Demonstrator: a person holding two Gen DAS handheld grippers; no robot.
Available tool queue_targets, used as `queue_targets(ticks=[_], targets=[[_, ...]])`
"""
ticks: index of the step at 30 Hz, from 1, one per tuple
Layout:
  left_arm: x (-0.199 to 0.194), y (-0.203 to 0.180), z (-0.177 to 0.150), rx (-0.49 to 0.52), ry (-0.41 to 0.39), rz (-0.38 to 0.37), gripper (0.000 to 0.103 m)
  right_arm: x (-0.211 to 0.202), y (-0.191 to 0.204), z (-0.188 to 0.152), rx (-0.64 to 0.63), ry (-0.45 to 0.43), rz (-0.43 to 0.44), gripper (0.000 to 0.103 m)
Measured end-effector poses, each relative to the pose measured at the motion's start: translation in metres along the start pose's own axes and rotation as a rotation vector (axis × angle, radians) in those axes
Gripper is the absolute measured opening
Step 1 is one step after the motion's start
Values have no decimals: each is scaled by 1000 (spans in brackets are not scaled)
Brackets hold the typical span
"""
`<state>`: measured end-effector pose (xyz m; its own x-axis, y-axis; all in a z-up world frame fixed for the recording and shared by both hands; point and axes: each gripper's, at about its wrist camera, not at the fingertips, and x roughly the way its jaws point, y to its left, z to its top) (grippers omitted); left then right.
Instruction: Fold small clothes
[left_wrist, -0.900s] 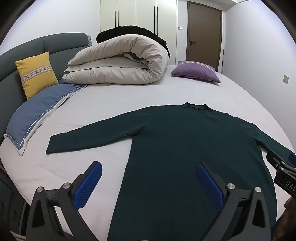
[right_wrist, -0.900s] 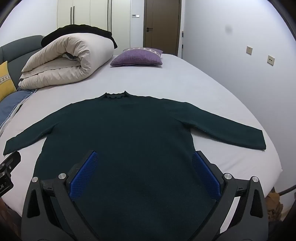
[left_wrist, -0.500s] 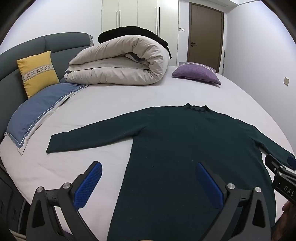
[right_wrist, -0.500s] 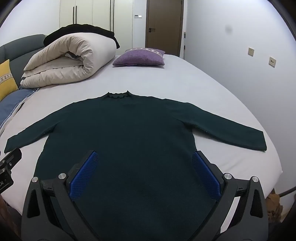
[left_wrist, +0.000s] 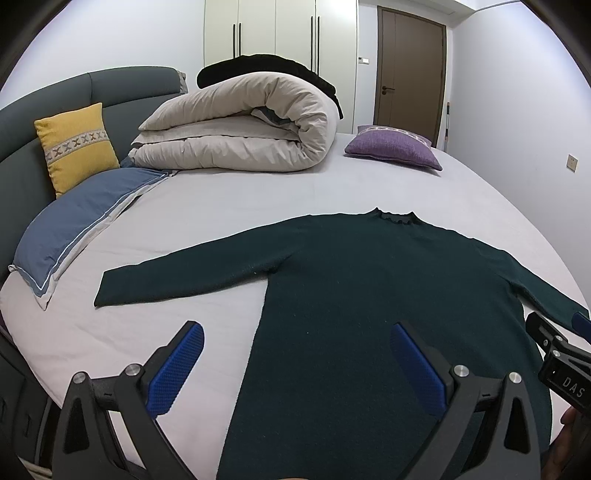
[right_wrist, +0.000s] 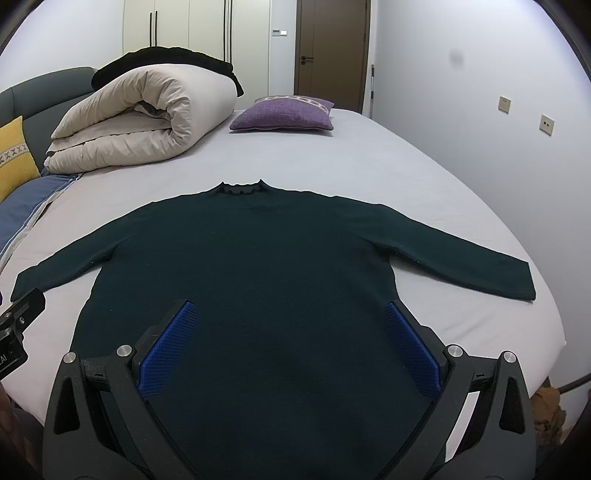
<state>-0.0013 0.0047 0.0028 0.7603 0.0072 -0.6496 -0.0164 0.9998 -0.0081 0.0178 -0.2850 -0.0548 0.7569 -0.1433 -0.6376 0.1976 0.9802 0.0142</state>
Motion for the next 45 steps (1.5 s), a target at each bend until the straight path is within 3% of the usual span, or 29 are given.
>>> queue_targets(ticks=[45], targets=[[1, -12, -3, 14, 10, -19, 103, -4, -1, -4, 6, -1, 1, 103]])
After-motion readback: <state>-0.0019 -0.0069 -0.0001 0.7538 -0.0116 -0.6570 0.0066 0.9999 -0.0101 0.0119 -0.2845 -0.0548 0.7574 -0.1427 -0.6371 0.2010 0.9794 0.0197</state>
